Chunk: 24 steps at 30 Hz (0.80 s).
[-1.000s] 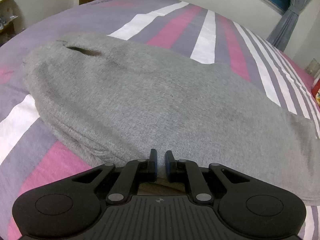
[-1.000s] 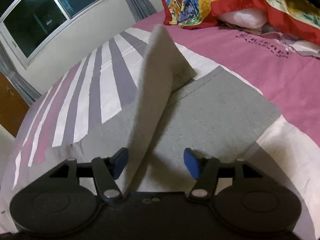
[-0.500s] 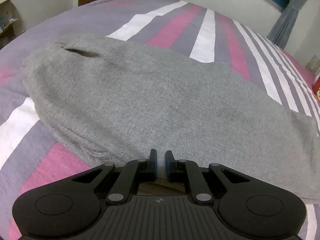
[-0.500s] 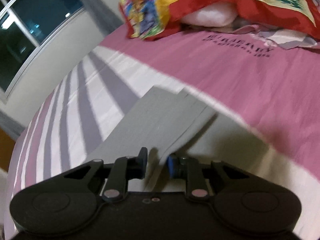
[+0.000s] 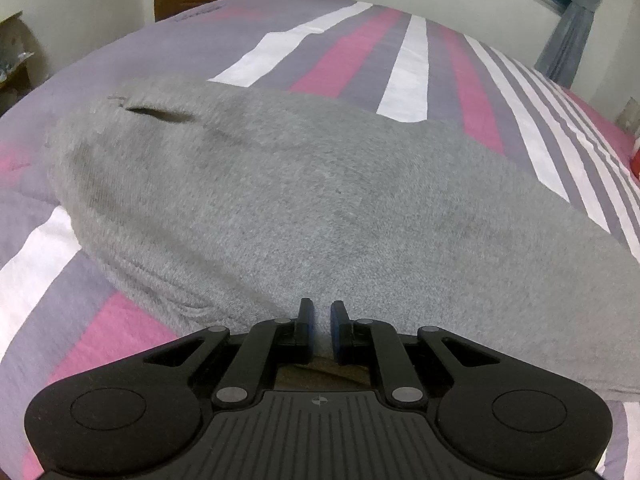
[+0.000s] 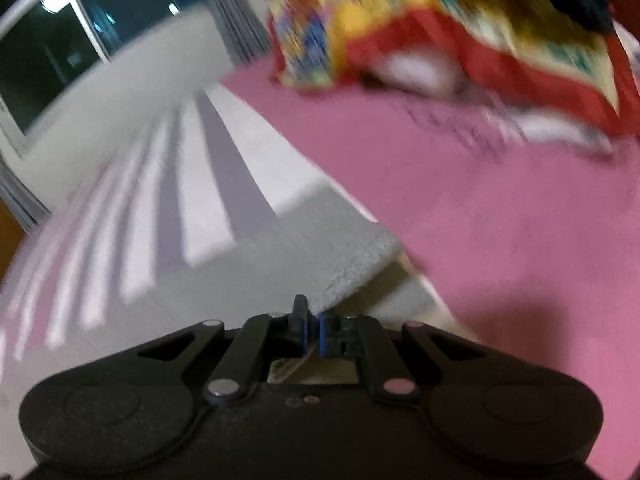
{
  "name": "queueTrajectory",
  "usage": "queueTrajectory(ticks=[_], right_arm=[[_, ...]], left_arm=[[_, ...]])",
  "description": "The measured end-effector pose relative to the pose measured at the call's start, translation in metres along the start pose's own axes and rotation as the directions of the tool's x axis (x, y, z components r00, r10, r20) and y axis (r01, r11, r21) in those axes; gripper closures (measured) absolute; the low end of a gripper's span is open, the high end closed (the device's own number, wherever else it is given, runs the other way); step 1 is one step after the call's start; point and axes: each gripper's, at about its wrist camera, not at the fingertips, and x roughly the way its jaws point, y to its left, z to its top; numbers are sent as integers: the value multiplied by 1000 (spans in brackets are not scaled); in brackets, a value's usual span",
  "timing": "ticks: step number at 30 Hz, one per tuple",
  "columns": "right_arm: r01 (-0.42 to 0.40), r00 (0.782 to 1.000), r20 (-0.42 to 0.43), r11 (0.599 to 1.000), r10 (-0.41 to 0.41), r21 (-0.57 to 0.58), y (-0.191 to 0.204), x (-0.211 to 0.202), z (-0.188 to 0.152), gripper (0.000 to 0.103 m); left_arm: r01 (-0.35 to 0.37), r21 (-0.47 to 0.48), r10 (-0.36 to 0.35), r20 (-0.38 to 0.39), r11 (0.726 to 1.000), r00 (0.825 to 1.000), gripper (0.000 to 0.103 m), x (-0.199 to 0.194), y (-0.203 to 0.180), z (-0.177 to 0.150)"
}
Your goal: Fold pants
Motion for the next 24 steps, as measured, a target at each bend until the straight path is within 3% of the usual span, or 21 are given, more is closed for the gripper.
queueTrajectory(ticks=[4, 7, 10, 13, 17, 18, 22, 24], right_arm=[[60, 998, 14, 996, -59, -59, 6, 13, -7, 96], [3, 997, 79, 997, 3, -72, 9, 1, 0, 96], [8, 987, 157, 983, 22, -183, 27, -12, 11, 96], [-6, 977, 210, 981, 47, -195, 30, -19, 18, 96], [109, 994, 39, 976, -103, -190, 10, 22, -1, 96], [99, 995, 36, 980, -94, -171, 2, 23, -7, 95], [180, 980, 107, 979, -169, -100, -13, 7, -1, 69], [193, 973, 131, 981, -191, -1, -26, -7, 5, 66]], left_arm=[[-4, 6, 4, -1, 1000, 1000, 92, 0, -1, 1], [-4, 14, 4, 1, 1000, 1000, 92, 0, -2, 0], [-13, 24, 13, 6, 1000, 1000, 92, 0, -4, 0], [-17, 28, 17, 13, 999, 1000, 92, -1, -4, -1], [-18, 26, 17, 16, 1000, 1000, 92, -2, -4, -2], [-16, 27, 15, 15, 1000, 1000, 92, -2, -3, -3], [-14, 26, 13, 11, 1000, 1000, 92, -2, -3, -1], [-16, 29, 15, 16, 999, 1000, 92, -3, -4, -2]])
